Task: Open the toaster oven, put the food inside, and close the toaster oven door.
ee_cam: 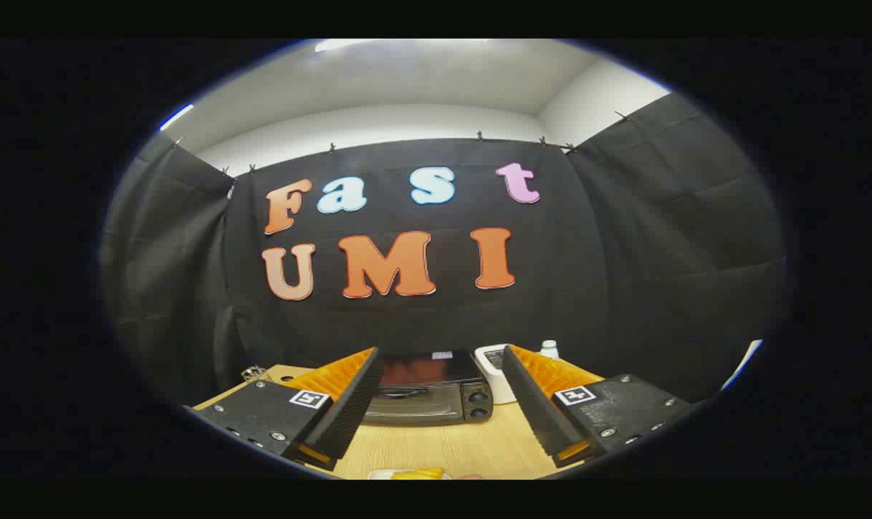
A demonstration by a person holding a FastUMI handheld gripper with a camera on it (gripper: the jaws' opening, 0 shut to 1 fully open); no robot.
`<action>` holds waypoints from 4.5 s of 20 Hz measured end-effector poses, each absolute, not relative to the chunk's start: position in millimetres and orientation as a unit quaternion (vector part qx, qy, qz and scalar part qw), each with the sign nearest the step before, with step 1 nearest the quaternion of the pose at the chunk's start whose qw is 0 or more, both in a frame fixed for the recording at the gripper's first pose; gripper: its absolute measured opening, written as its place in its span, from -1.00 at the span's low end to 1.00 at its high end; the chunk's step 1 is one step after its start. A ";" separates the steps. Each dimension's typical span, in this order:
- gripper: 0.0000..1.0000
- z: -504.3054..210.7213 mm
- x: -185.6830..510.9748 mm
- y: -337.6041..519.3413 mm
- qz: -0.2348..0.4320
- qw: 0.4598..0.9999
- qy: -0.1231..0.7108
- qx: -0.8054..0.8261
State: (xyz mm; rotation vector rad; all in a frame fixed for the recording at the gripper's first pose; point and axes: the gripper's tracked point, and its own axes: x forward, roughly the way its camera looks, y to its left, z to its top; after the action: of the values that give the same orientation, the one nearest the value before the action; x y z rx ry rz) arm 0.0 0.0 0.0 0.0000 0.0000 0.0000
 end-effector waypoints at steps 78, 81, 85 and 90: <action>0.95 -292.0 28.3 76.0 0.053 0.962 0.265 -0.034; 0.95 -312.3 16.6 72.7 0.052 0.957 0.283 -0.025; 0.95 -338.1 6.9 64.0 0.032 0.949 0.314 -0.019; 0.95 -353.7 4.6 59.0 0.016 0.942 0.335 -0.001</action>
State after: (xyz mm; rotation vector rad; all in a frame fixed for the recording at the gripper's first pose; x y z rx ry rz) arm 4.6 59.0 -353.7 -0.0019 0.6830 0.0316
